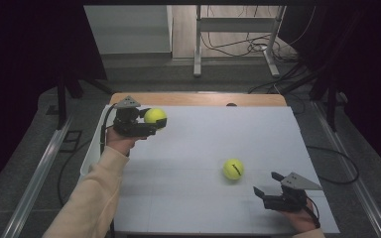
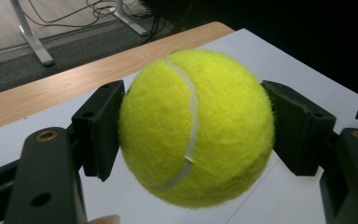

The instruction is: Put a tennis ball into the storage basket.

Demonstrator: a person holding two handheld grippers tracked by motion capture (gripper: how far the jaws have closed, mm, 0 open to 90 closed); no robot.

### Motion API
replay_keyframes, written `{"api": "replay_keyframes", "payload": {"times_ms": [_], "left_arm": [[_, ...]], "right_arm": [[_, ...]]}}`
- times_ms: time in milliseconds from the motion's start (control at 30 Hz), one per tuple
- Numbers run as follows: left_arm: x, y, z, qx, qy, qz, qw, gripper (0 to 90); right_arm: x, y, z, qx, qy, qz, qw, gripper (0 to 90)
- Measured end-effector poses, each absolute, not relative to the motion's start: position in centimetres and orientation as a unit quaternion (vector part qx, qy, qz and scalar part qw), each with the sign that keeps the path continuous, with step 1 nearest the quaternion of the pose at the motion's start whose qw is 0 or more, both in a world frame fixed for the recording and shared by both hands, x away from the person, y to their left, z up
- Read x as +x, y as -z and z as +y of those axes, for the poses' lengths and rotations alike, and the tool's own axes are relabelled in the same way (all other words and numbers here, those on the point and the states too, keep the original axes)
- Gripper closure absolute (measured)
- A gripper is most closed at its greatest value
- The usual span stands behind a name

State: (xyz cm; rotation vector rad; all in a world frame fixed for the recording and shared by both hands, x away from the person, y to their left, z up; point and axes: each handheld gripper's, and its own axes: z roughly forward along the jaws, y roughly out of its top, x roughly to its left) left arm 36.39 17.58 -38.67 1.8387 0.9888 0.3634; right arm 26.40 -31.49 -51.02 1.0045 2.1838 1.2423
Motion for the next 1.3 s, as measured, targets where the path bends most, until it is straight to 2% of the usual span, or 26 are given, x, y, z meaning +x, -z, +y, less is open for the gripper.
{"api": "replay_keyframes", "payload": {"times_ms": [433,1300], "left_arm": [[36.6,37.9,20.1,0.74,-0.166,0.428,0.492,26.9],[36.8,37.8,22.6,0.727,-0.191,0.452,0.481,26.9]], "right_arm": [[26.4,51.0,-31.5,0.363,-0.446,0.788,0.218,13.4],[26.4,51.1,-31.4,0.364,-0.443,0.79,0.218,13.4]]}}
